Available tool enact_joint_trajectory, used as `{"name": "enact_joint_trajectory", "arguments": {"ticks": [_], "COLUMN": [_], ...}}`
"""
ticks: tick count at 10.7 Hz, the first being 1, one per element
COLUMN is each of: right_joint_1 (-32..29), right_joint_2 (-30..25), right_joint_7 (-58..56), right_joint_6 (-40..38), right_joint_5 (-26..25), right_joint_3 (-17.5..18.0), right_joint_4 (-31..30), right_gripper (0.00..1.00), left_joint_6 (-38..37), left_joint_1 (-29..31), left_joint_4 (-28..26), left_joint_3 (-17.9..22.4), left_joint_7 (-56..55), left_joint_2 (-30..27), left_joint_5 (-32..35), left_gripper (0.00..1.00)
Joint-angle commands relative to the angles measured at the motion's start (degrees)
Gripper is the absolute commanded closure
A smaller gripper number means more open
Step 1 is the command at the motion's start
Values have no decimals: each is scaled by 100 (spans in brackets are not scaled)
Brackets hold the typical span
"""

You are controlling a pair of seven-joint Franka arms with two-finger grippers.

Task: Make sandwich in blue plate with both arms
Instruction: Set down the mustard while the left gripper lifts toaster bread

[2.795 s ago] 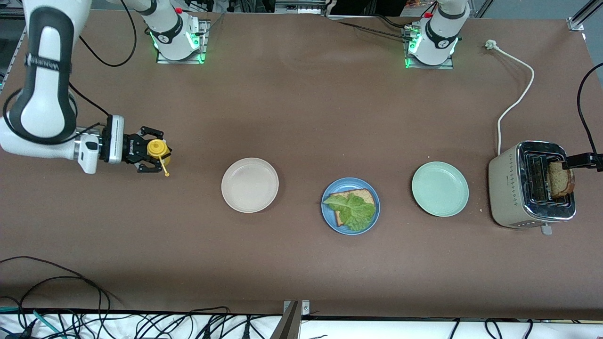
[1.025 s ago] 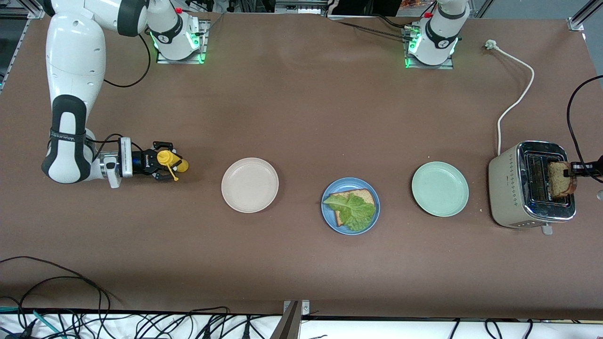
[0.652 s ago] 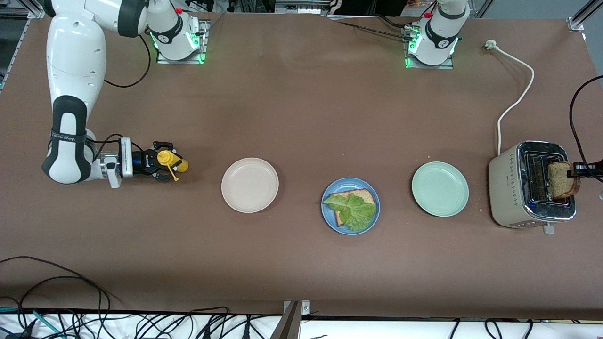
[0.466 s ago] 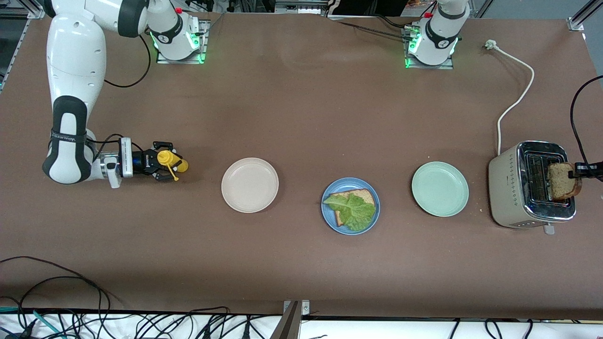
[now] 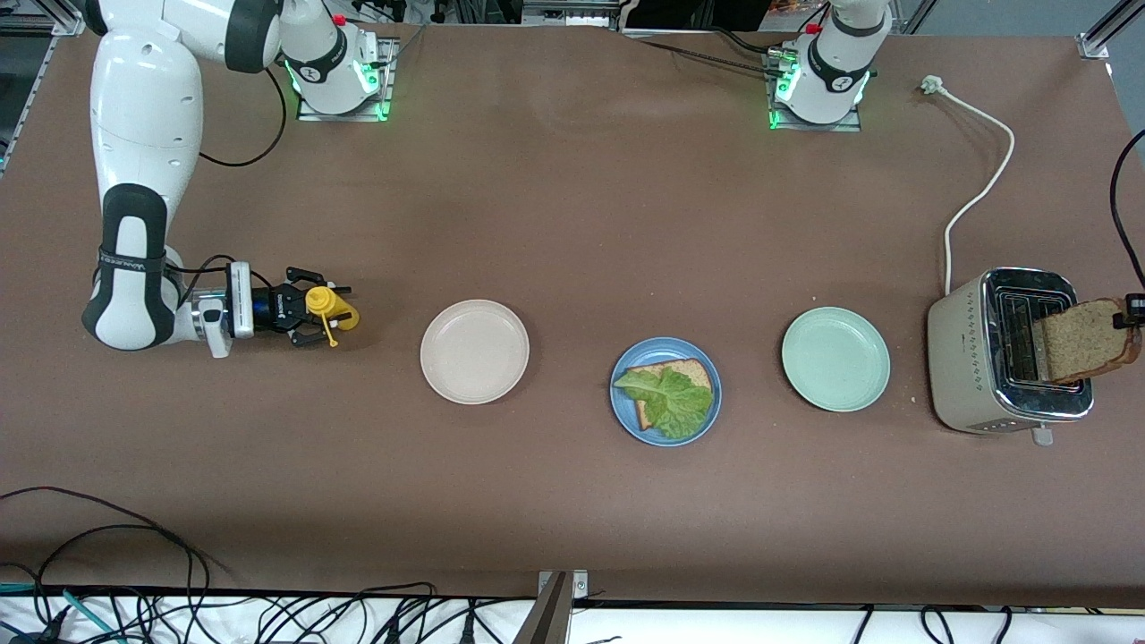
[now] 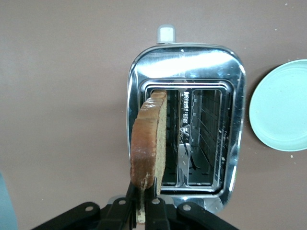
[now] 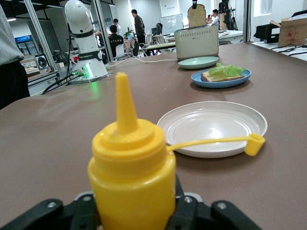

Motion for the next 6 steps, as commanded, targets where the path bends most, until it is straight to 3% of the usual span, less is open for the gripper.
{"name": "enact_joint_trajectory", "arguments": {"ticks": [1, 4, 6], "right_joint_1": [-143, -344, -520], "right_joint_2": [54, 80, 80], "right_joint_7": [78, 95, 95], "right_joint_6": [-149, -149, -149], "right_joint_5": [-25, -235, -455], "right_joint_3": [50, 41, 41], "right_joint_4": [140, 332, 394], "right_gripper": [14, 1, 0], "left_joint_6": [-433, -732, -891], "left_joint_1": [-29, -64, -64], "left_joint_4": [0, 18, 18], "left_joint_3": [-63, -107, -264], "left_joint_7": [34, 43, 34], "left_joint_2": [-427, -717, -963], "left_joint_5": [181, 164, 199], "left_gripper": [100, 100, 100]}}
